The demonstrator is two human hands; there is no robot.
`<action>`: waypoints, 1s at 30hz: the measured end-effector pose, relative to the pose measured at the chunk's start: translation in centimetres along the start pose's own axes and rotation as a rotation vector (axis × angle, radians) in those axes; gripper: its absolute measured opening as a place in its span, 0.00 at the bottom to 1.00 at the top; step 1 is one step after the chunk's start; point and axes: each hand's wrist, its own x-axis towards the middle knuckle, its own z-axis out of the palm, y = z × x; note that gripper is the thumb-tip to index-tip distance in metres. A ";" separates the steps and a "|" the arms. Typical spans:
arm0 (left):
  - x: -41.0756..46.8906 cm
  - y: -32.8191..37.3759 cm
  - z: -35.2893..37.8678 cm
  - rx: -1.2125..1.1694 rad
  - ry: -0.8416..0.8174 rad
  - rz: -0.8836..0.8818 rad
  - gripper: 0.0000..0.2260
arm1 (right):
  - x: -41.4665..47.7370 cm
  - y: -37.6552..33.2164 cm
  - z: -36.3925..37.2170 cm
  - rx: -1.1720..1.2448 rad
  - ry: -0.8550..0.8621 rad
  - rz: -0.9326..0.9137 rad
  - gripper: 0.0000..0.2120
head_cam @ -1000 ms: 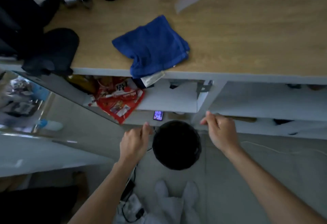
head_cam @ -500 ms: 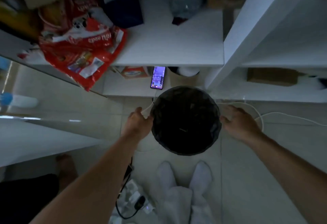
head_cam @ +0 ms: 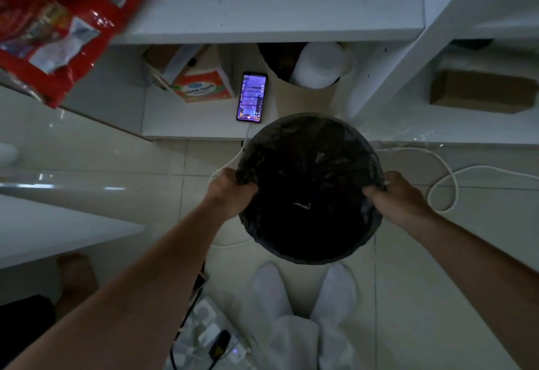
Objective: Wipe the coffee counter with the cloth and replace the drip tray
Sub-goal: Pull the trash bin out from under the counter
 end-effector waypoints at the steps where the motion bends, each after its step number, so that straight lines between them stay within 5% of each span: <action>1: 0.0 -0.3 -0.1 -0.033 -0.018 -0.032 0.11 | -0.1 0.2 0.1 0.036 0.010 0.014 0.15; 6: -0.5 -1.5 -1.8 -0.044 -0.032 -0.094 0.21 | -1.5 0.0 -0.9 0.060 0.018 -0.005 0.12; 10: -4.0 -0.5 -4.1 -0.041 0.008 -0.098 0.07 | -4.5 -1.4 -2.9 0.007 -0.023 -0.039 0.15; 27: -22.1 4.2 -18.4 -0.201 0.080 -0.102 0.08 | -23.3 -10.3 -15.9 0.020 0.002 -0.228 0.11; 30: -25.4 5.0 -21.0 -0.385 0.114 -0.102 0.07 | -26.4 -12.0 -17.8 0.045 0.030 -0.281 0.11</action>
